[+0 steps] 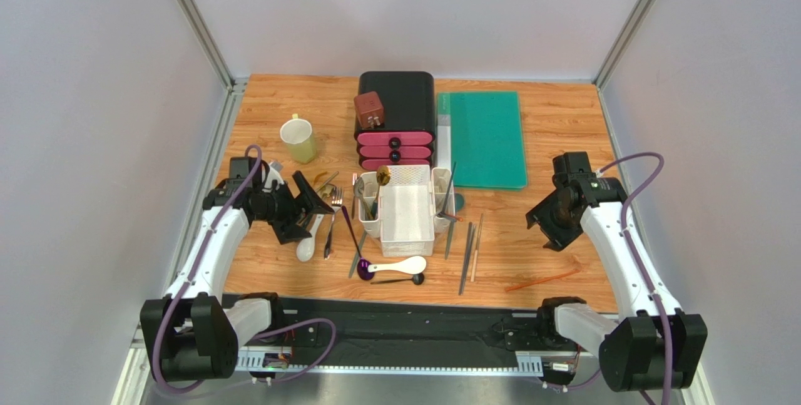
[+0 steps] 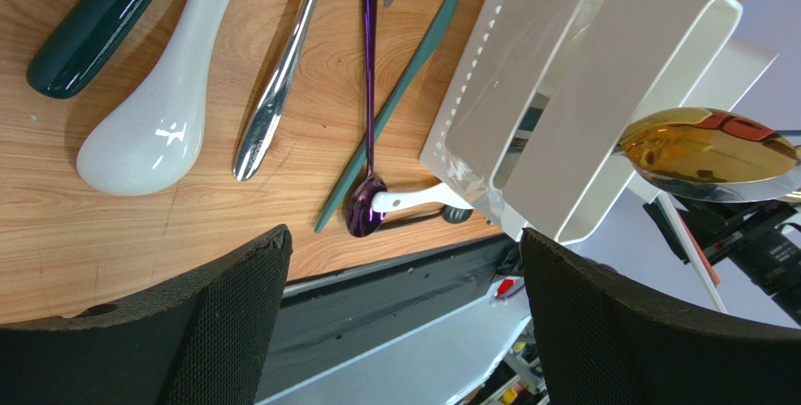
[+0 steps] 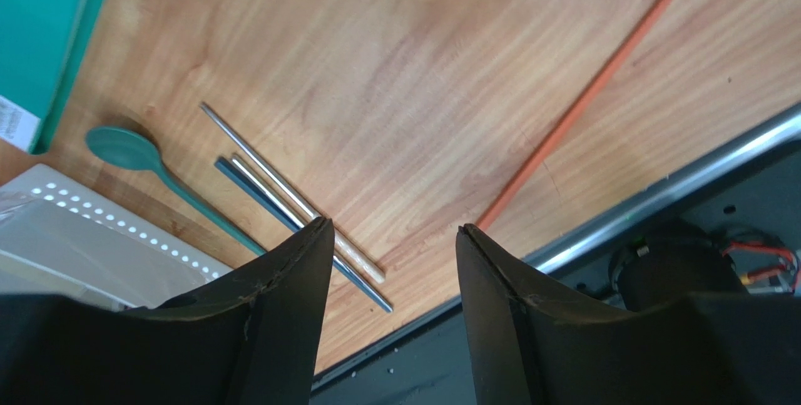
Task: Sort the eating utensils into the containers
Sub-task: Pick up the chopstick from the center of the board.
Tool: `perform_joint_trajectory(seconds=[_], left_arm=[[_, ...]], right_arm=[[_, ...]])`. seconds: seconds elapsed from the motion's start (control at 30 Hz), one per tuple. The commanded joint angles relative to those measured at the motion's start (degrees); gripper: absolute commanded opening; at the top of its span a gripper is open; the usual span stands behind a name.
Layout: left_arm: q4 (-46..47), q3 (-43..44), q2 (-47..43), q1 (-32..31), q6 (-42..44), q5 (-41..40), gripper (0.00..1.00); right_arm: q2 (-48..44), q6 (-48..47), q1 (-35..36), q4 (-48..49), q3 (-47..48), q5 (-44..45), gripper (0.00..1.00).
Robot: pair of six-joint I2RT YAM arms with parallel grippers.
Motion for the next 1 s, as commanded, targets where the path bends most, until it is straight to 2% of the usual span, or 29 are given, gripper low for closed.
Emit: perform_joint_trajectory(seconds=[0.0,0.3,0.73,0.97], left_arm=[[3.0,-1.6,-0.9,-0.2,-0.1,2.0,0.96],[3.3,-3.5,-2.6,0.0,0.8,2.8,0.96],[4.9,-2.6,-1.7,0.1,2.8,2.7,0.96],[4.2,-1.7,-1.6,0.3,3.2,1.4,0.96]], right_arm=[[2.5,1.3,-3.7,-7.0,1.0,-5.2,0.56],[4.7,1.4,-11.7,-6.1,-5.9,-4.7,0.56],[12.9,4.7,-11.9,2.9,-14.0,-6.2,0.54],[19.1,4.6,-12.0,5.4,-13.3,-6.1,0.46]])
